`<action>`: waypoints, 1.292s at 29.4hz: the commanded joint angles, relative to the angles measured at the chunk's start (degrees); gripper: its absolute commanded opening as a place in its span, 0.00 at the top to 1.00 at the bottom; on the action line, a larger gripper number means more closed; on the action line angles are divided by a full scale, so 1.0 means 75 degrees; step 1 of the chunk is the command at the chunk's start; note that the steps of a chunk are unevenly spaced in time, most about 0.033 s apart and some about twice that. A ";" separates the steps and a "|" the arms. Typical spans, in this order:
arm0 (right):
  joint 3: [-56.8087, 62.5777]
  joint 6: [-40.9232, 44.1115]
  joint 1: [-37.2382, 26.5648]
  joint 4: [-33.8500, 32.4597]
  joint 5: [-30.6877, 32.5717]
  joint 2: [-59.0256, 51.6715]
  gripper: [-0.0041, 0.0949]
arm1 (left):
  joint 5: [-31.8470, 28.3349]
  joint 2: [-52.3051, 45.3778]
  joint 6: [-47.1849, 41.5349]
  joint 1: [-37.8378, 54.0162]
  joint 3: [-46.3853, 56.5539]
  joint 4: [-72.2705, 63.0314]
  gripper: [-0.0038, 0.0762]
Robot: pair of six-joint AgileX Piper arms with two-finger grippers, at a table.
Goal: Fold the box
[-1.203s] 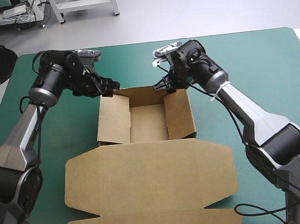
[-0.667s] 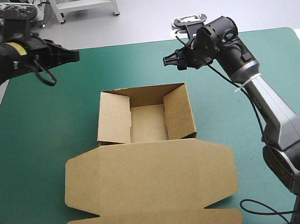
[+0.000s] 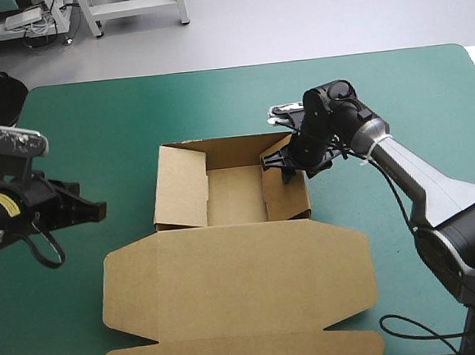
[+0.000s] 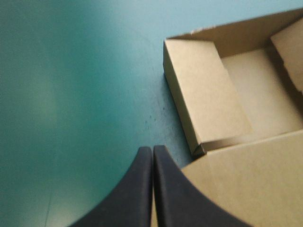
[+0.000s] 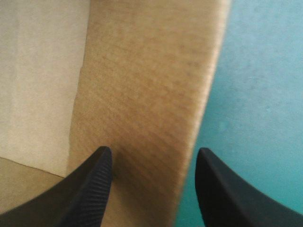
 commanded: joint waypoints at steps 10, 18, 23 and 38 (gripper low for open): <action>-0.0260 0.0150 -0.0087 -0.1005 -0.0142 -0.0213 0.97 | 0.0264 -0.2135 -0.0284 -0.0027 0.3129 -0.0830 0.96; -0.0588 0.0365 -0.1496 -0.1955 0.0191 -0.0999 0.98 | 0.0264 -0.3023 -0.0606 -0.0027 0.4365 -0.0969 0.96; -0.0571 0.0132 -0.3137 -0.1955 0.0191 -0.1419 0.98 | 0.0264 -0.3138 -0.0625 -0.0027 0.4800 -0.0969 0.96; -0.0571 -0.0759 -0.6997 -0.2672 0.0162 -0.1126 0.98 | 0.0264 -0.3196 -0.0951 -0.0027 0.4939 -0.0555 0.96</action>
